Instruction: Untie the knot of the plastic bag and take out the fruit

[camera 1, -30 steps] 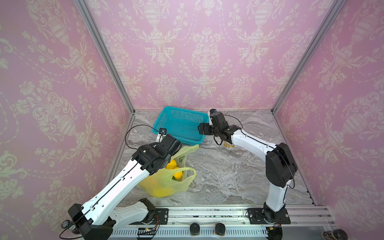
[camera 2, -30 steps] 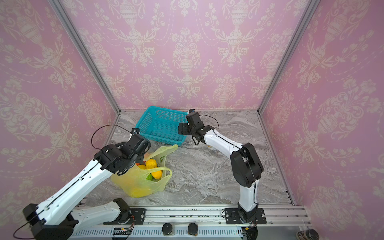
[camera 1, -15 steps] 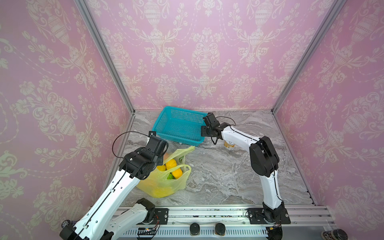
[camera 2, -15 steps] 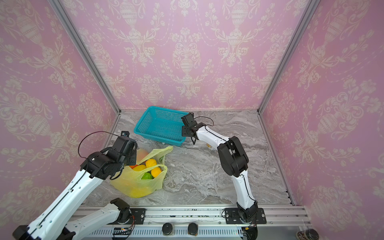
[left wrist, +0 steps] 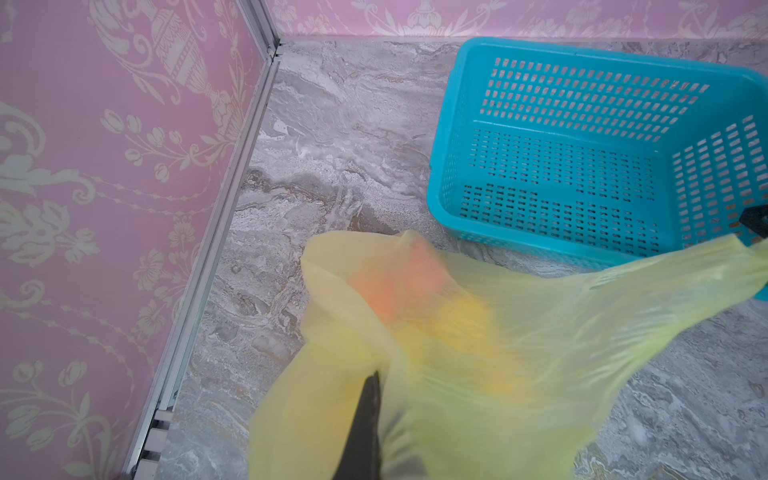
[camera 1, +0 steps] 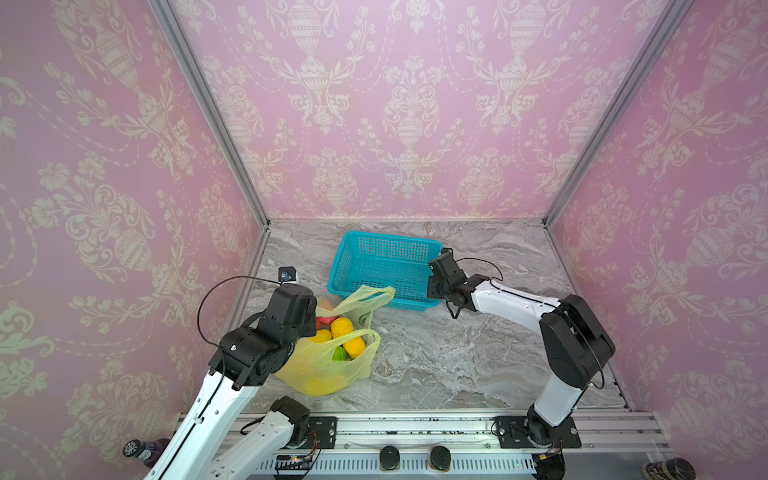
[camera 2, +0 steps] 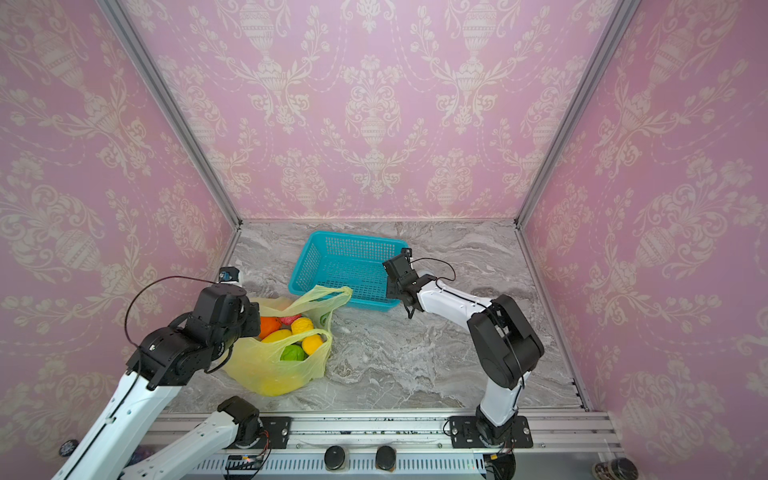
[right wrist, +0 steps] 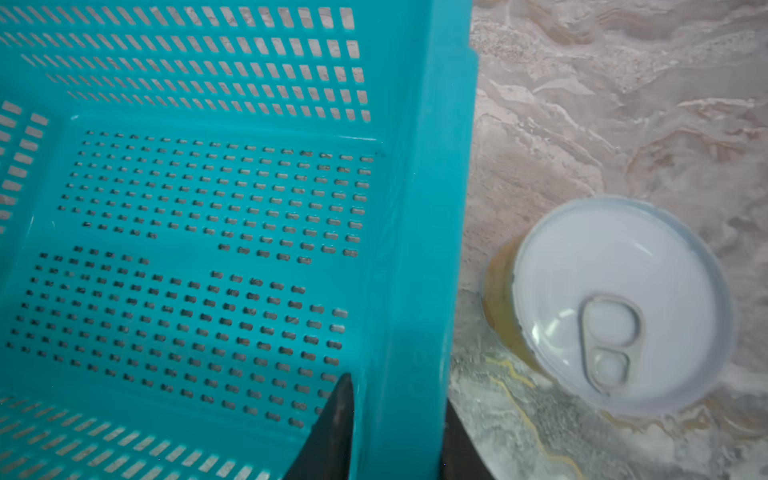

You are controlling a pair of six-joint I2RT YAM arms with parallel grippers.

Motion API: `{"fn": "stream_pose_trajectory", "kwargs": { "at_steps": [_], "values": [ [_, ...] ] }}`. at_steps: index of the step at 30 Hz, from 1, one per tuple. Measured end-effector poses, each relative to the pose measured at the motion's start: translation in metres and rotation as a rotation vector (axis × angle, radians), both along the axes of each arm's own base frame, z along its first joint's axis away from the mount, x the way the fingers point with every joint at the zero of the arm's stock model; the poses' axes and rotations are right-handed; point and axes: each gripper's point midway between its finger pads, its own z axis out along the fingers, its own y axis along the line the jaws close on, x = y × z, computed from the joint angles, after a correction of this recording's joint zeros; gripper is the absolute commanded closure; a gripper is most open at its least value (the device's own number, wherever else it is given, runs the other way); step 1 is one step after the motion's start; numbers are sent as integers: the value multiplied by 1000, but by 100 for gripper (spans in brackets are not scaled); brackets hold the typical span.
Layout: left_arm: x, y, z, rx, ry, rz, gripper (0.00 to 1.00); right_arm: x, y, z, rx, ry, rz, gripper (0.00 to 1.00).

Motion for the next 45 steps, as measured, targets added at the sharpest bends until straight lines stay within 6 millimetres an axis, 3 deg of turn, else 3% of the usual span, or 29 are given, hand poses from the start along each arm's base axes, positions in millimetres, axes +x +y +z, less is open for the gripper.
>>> {"fn": "stream_pose_trajectory", "kwargs": {
  "at_steps": [7,12,16,20,24,27,31,37,45],
  "values": [
    [-4,2,-1,-12,-27,2,100,-56,11,1,41,-48,32,78],
    [-7,-1,0,-44,-48,-18,100,-80,-7,6,48,-85,24,58],
    [-5,-6,-1,-58,-44,-33,100,-91,-16,32,94,-167,27,55],
    [-4,-9,-3,-62,-30,-43,100,-113,-3,79,166,-296,112,54],
    [-5,-12,-5,-71,-28,-59,100,-140,23,123,230,-420,252,54],
    [-6,-12,-5,-75,-34,-64,100,-156,47,136,250,-463,362,55],
    [-6,-13,-4,-82,-35,-73,100,-164,90,125,234,-425,506,58],
    [-6,-15,-4,-89,-34,-79,100,-155,154,103,222,-331,630,61],
    [-5,-15,-3,-90,-41,-81,100,-156,205,88,244,-260,727,61]
  ]
}}
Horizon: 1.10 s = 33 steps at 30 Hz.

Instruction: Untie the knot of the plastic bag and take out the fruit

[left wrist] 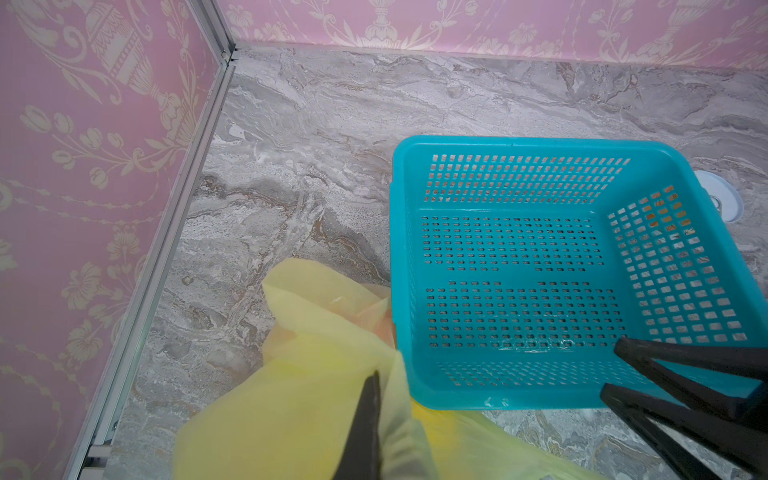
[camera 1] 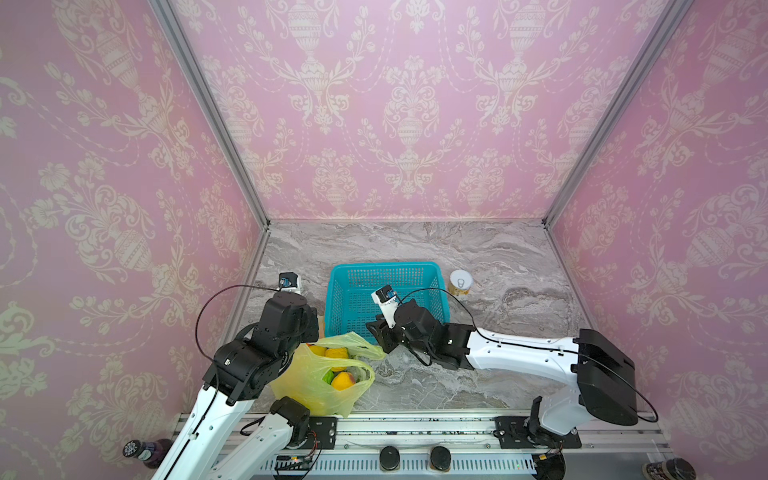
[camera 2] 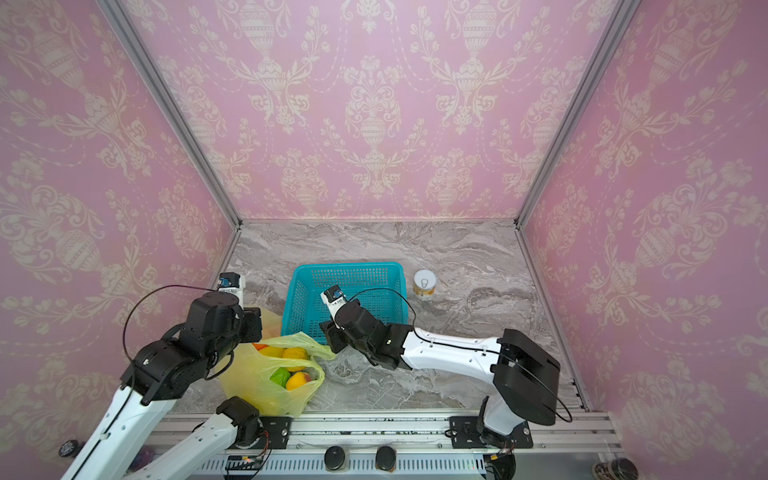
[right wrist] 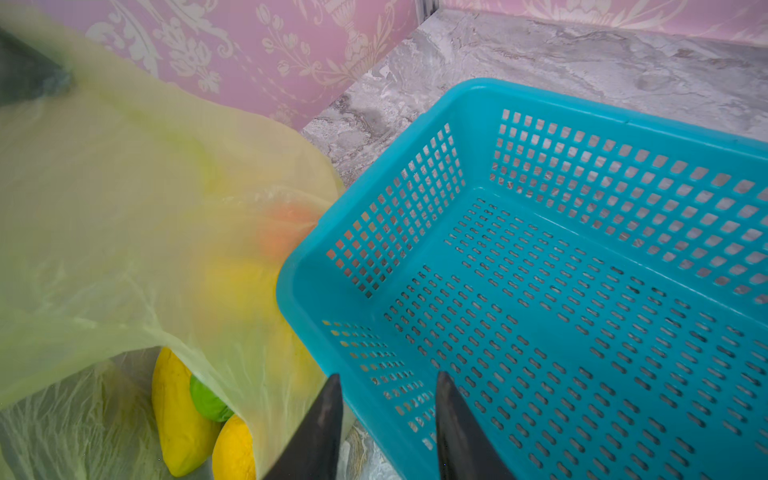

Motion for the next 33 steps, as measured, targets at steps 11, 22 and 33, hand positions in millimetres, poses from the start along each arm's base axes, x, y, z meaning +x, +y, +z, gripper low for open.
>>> {"fn": "stream_pose_trajectory", "kwargs": {
  "at_steps": [11,22,33],
  "values": [
    [0,0,0,-1,0,-2,100,-26,18,-8,-16,12,73,44],
    [0,0,0,-1,0,-2,100,-49,-41,71,126,-151,75,20],
    [0,2,0,4,-1,10,100,-27,51,10,-74,-75,183,28]
  ]
}}
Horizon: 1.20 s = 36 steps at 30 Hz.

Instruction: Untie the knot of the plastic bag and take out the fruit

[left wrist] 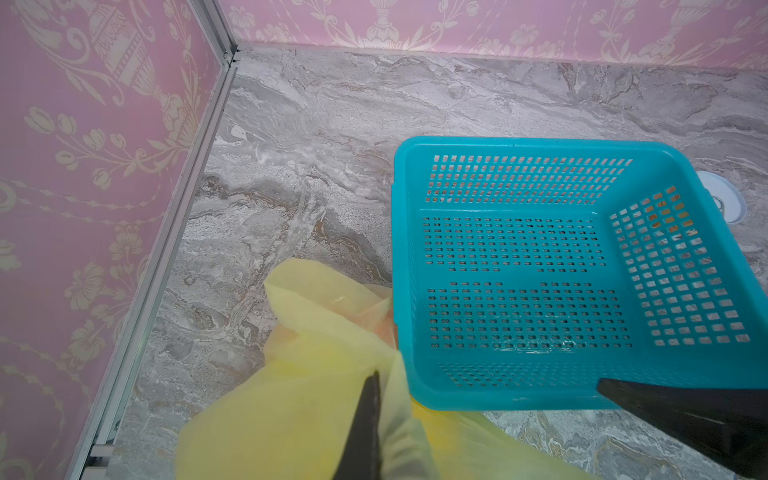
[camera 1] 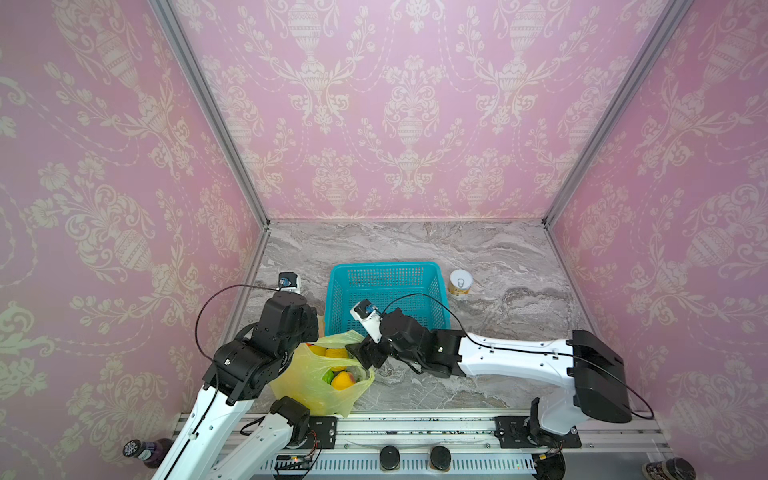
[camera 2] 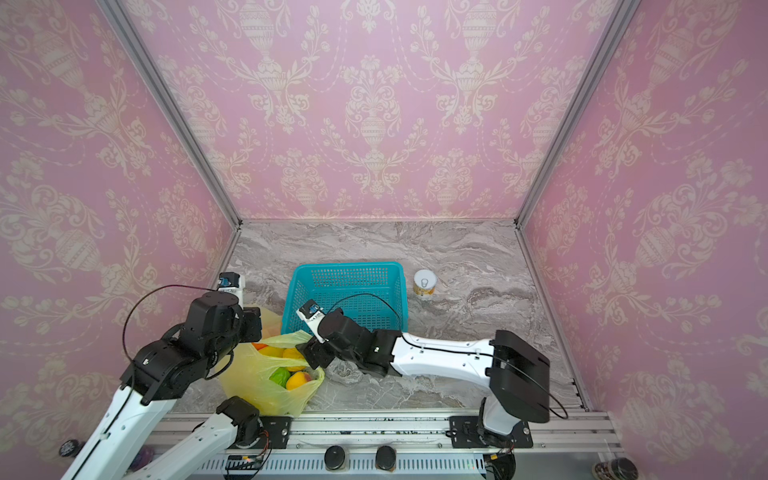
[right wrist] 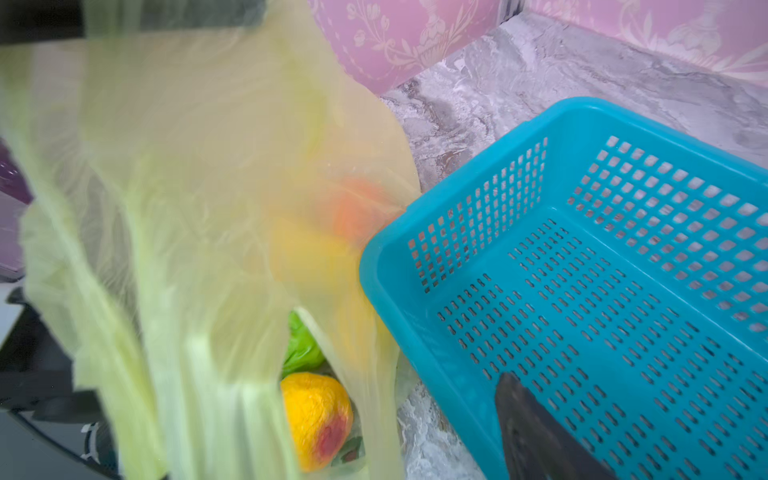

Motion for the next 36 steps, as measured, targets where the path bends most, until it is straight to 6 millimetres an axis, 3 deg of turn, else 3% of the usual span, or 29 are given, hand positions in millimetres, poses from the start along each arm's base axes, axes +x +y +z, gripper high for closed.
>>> {"fn": "stream_pose_trajectory", "kwargs": {
  "at_steps": [2,5,6,10,15,18,21,26,27,28,29,30,31,33,36],
  "values": [
    [1,2,-1,8,3,9,100,16,28,-1,3,16,14,45],
    [6,6,-1,45,20,34,100,51,60,6,30,37,8,94],
    [9,7,1,59,29,45,100,64,66,8,42,41,-3,100],
    [27,9,23,112,35,81,100,116,70,23,79,49,-78,100],
    [46,16,64,154,-24,141,100,174,48,56,124,23,-196,100],
    [48,17,75,153,-51,149,100,198,28,75,154,7,-256,100],
    [48,17,73,160,-45,141,100,211,8,86,166,-5,-300,100],
    [46,17,48,174,-4,121,100,188,-27,83,154,-3,-327,100],
    [43,17,41,173,6,114,100,180,-32,80,152,1,-324,95],
    [41,17,35,168,13,103,100,173,-37,77,149,6,-322,83],
    [37,16,29,160,19,93,100,165,-41,74,150,13,-319,60],
    [34,16,24,155,23,87,100,158,-43,70,147,19,-315,45],
    [30,17,19,146,26,80,100,152,-46,66,140,23,-309,37],
    [25,15,12,127,36,64,100,141,-48,60,122,25,-300,30],
    [23,9,4,97,52,35,100,124,-53,59,86,-11,-295,29]
  ]
}}
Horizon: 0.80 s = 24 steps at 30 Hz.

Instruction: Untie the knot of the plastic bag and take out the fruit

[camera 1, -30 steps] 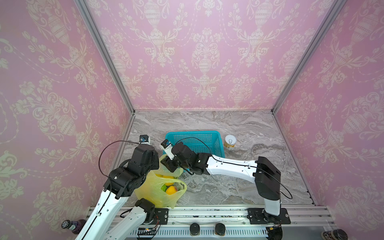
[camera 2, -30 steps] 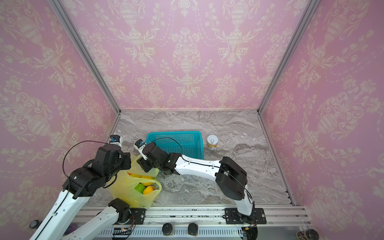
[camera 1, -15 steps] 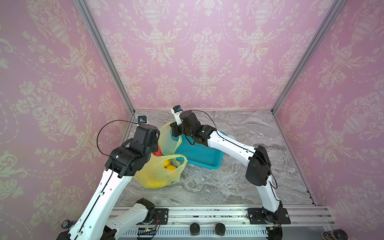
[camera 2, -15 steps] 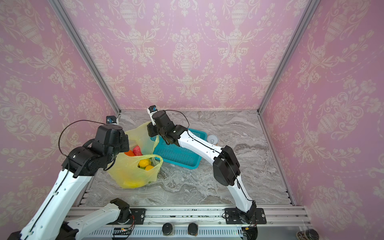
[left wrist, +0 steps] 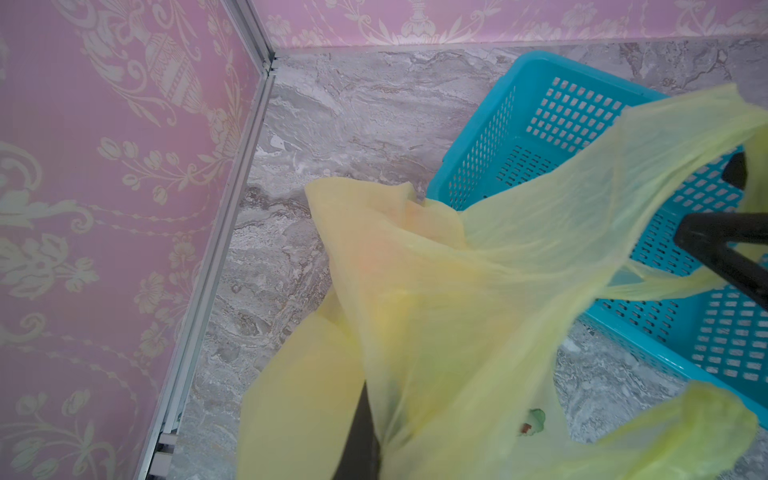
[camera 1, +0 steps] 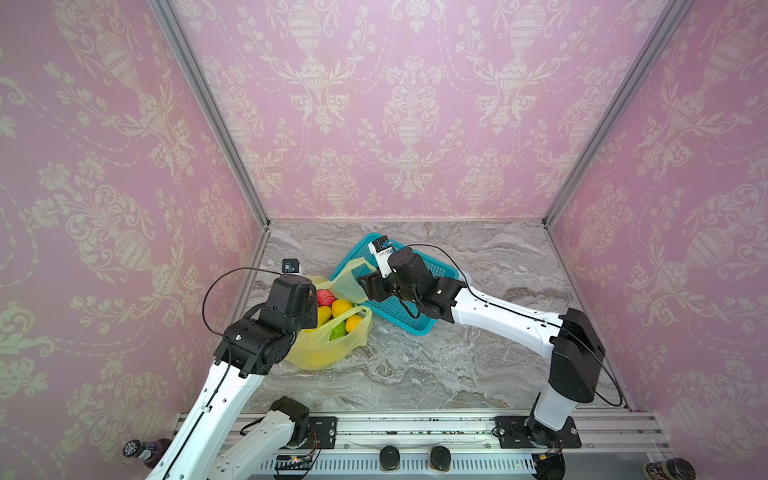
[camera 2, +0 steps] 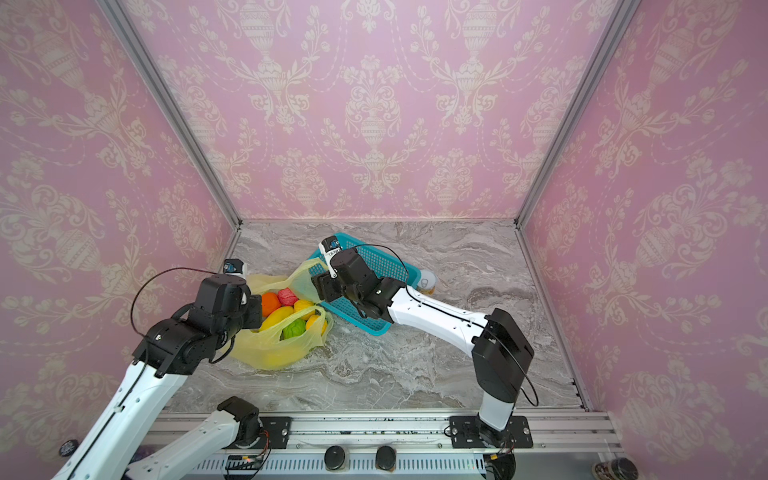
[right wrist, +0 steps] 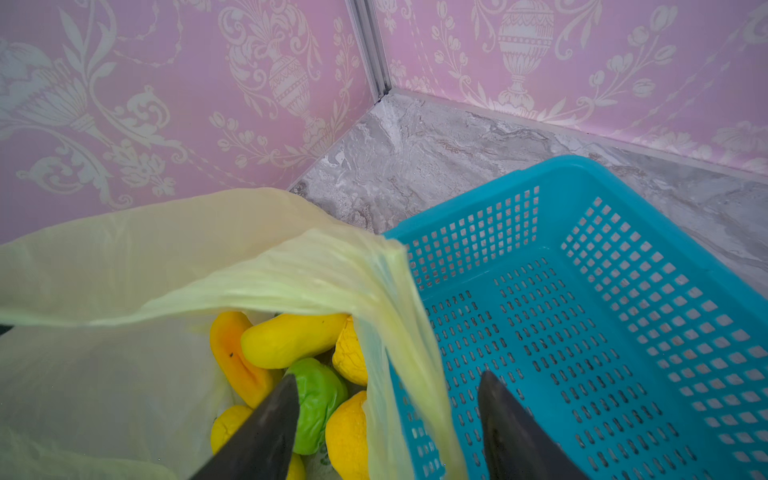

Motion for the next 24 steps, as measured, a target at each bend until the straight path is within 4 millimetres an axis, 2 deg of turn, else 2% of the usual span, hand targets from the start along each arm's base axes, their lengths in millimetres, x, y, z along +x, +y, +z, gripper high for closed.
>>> {"fn": "stream_pose_trajectory", "kwargs": {
  "at_steps": [3,7,9,11,14,20,22,24],
  "values": [
    [1,-5,-8,-22,20,-18,100,-35,-3,14,-37,-74,31,33],
    [0,-9,-14,-48,42,-34,100,-96,-3,42,-27,-177,144,57],
    [1,-12,-16,-61,46,-44,100,-113,-8,46,-2,-200,189,59],
    [0,-14,-18,-70,52,-52,100,-118,-14,36,-9,-205,217,59],
    [1,-16,-17,-80,48,-60,100,-121,-11,6,-48,-187,269,61],
    [-2,-17,-16,-94,37,-71,100,-114,15,-49,-111,-101,348,71],
    [-2,-17,-17,-94,37,-71,100,-105,25,-58,-114,-71,356,72],
    [-2,-17,-17,-95,37,-71,100,-93,38,-59,-98,-55,360,73]
  ]
}}
